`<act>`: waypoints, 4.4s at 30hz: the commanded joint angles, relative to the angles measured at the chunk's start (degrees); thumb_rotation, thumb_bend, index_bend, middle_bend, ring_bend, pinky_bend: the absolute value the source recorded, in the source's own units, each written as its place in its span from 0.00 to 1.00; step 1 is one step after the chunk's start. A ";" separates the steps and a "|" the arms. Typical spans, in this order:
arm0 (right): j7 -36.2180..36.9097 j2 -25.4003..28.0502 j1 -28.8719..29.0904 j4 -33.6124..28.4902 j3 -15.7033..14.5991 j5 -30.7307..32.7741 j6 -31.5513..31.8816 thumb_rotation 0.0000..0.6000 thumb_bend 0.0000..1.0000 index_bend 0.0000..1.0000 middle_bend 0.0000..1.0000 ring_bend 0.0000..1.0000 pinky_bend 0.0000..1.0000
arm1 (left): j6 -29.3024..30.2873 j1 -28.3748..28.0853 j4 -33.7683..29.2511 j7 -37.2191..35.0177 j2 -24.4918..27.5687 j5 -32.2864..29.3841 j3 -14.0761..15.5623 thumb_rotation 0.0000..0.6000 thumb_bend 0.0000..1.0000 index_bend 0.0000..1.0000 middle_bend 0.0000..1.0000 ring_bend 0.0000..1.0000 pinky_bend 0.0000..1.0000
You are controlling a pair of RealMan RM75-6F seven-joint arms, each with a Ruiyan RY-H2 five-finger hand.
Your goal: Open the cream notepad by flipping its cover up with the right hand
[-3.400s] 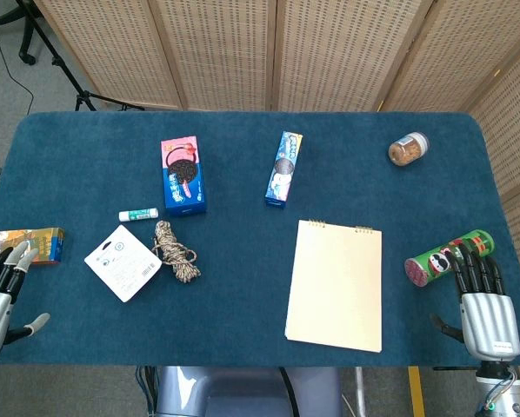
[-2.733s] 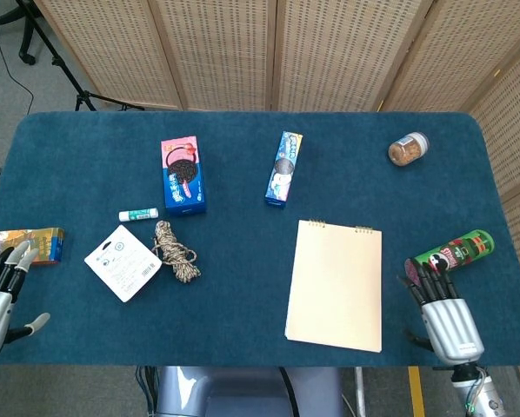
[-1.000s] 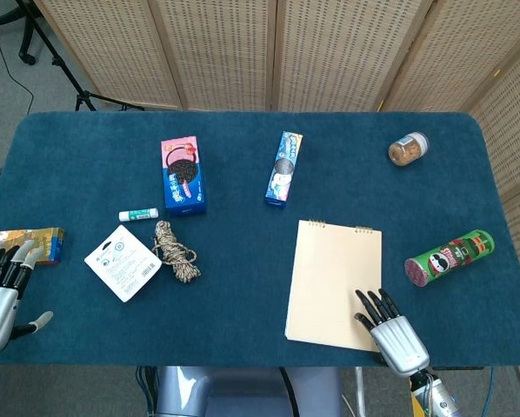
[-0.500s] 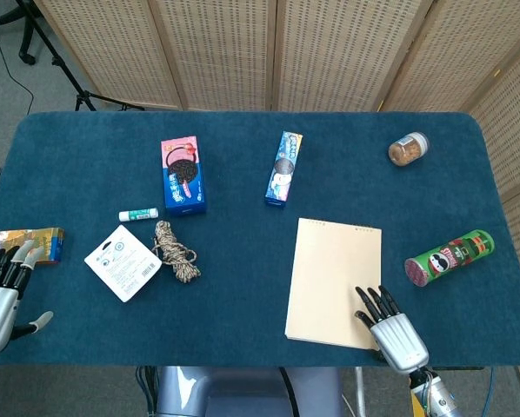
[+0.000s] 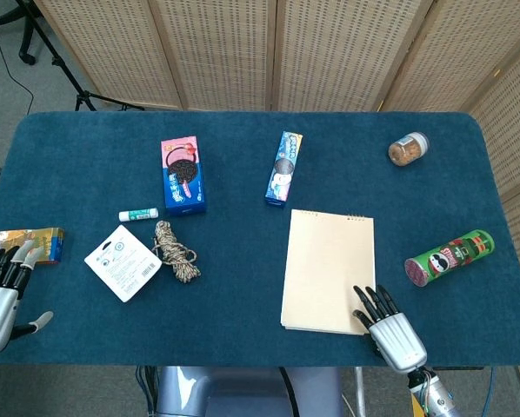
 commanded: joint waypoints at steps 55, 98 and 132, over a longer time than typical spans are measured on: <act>4.84 1.18 5.27 -0.35 0.96 1.61 -3.62 1.00 0.75 0.66 0.00 0.00 0.00 | 0.16 0.15 -0.31 -0.11 0.07 -0.99 -0.35 1.00 0.00 0.00 0.00 0.00 0.00; 14.58 14.35 14.94 -16.29 1.28 -2.65 -6.96 1.00 0.78 0.68 0.02 0.00 0.00 | -0.35 0.01 -0.57 1.00 -0.39 -1.47 -0.40 1.00 0.00 0.00 0.00 0.00 0.00; 0.25 -1.39 44.34 12.66 33.58 66.11 -32.08 1.00 0.83 0.70 0.04 0.00 0.00 | -7.29 -3.54 -0.42 -1.59 1.03 -9.92 -3.52 1.00 0.00 0.00 0.00 0.00 0.00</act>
